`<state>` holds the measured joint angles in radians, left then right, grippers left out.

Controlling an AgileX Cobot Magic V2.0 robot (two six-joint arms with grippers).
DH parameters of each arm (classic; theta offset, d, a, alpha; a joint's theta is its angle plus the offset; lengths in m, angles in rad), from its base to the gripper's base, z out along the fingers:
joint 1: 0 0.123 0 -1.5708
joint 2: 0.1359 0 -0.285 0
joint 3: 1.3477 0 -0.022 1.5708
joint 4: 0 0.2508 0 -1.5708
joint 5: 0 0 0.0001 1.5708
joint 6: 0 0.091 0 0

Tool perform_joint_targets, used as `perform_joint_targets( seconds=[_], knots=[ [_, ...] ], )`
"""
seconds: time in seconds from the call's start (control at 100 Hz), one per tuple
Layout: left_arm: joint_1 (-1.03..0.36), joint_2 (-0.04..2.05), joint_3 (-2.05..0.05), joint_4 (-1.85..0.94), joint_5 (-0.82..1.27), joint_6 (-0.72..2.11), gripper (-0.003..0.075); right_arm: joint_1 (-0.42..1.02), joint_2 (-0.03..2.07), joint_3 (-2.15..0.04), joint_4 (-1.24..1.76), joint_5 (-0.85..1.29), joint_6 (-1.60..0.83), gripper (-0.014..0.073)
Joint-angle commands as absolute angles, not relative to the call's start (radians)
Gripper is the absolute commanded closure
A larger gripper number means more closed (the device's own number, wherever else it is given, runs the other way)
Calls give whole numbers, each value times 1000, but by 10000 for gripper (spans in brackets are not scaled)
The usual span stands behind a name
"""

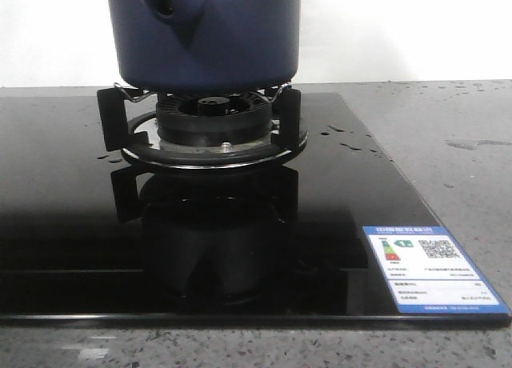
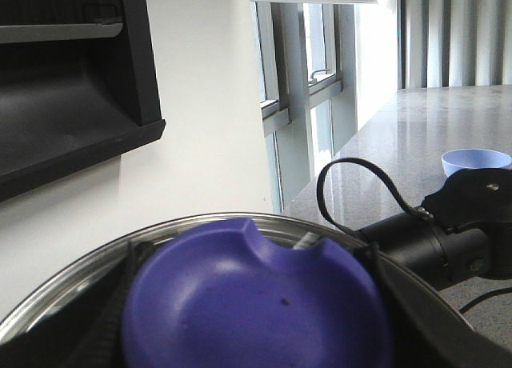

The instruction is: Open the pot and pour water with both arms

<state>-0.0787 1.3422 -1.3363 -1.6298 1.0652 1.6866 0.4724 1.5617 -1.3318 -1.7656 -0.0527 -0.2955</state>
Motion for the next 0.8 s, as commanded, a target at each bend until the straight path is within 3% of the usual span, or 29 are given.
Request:
perform_joint_targets(
  seconds=[0.0,0.26,0.47,0.61,0.79],
  knots=[
    [-80,1308,-1372,-1738,1073,1679,468,475,1519,-1373,-1666,-36,-224,317],
    [-80,1308,-1372,-1738,1073,1679,468,471,1485,-1373,-1185,61,130,317],
    [-80,1312,-1372,-1736,1073,1679,468,394,1385,-1333,-985,62,354,317],
    [-85,1320,-1372,-1722,1077,1679,468,295,1297,-1192,-945,-6,449,317],
    [-121,1327,-1372,-1695,1057,1679,468,126,1199,-887,-881,-257,549,317]
  ],
)
